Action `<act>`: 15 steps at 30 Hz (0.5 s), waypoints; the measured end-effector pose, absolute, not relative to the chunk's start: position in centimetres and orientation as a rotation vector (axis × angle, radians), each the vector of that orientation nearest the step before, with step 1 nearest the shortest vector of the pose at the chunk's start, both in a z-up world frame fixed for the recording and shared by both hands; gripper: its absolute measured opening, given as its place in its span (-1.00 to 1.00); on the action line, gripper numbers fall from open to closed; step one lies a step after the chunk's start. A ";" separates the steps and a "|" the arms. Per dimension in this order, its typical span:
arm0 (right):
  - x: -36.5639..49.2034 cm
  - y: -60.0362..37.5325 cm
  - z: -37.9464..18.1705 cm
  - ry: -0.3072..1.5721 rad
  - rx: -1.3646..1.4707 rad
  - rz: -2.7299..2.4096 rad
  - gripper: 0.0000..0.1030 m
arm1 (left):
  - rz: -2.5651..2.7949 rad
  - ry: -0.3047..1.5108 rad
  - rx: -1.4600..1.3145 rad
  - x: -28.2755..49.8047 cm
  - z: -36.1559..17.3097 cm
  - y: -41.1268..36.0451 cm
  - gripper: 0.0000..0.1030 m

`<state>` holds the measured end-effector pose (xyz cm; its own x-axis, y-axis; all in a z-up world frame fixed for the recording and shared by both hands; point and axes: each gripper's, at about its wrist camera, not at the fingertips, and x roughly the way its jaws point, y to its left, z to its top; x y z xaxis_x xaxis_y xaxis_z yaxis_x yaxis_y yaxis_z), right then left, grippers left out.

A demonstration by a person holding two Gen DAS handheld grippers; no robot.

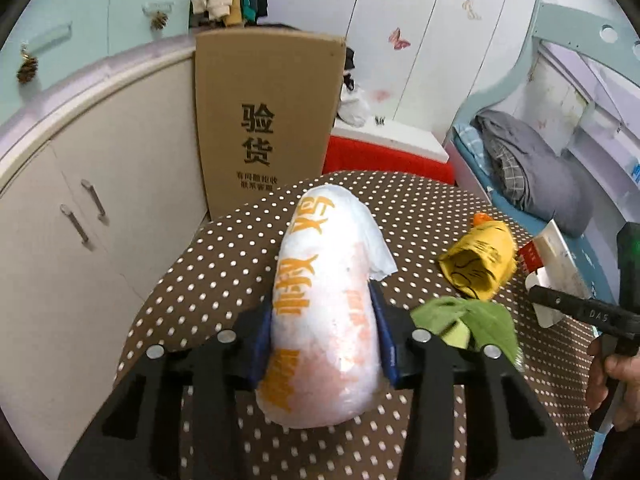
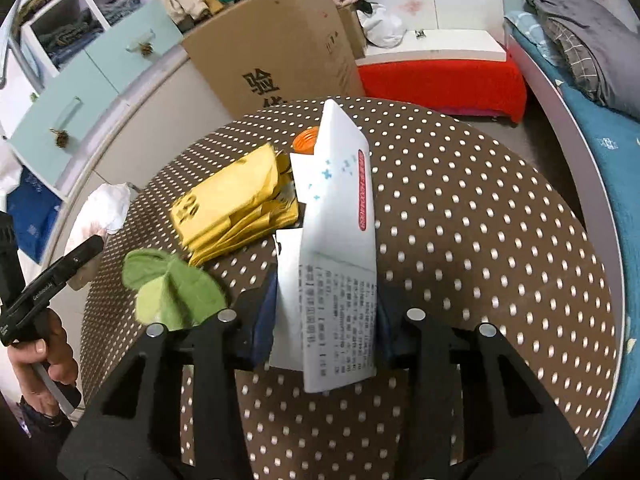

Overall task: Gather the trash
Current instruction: 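Grasp the white orange-print plastic bag with the left tool while the right tool grasps the white-red box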

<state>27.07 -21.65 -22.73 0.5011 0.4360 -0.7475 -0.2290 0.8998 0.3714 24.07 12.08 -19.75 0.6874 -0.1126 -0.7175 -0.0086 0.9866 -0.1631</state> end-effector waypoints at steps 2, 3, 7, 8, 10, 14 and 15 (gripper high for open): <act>26.0 -22.3 -22.4 0.949 0.252 0.411 -0.21 | -0.063 0.796 -0.152 22.8 -19.1 11.7 -0.17; 25.2 -22.7 -22.0 0.934 0.257 0.414 -0.21 | -0.068 0.790 -0.149 22.1 -18.9 11.5 -0.17; 22.8 -24.1 -21.0 0.904 0.281 0.459 -0.21 | -0.108 0.767 -0.141 19.6 -17.8 9.7 -0.17; 22.4 -24.5 -20.9 0.901 0.284 0.469 -0.21 | -0.119 0.764 -0.138 19.2 -17.7 9.3 -0.17; 21.2 -25.4 -20.7 0.895 0.298 0.485 -0.21 | -0.142 0.759 -0.134 18.6 -17.3 8.1 -0.17; 19.3 -27.2 -20.3 0.880 0.299 0.463 -0.21 | -0.194 0.757 -0.120 17.2 -17.0 5.3 -0.17; 18.8 -27.7 -20.1 0.871 0.302 0.456 -0.21 | -0.208 0.757 -0.112 16.9 -16.9 4.5 -0.17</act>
<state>18.79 -27.75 -20.14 0.5578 0.5004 -0.6621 -0.2597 0.8629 0.4335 16.91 4.52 -16.90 0.7078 -0.2271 -0.6689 0.1467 0.9735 -0.1752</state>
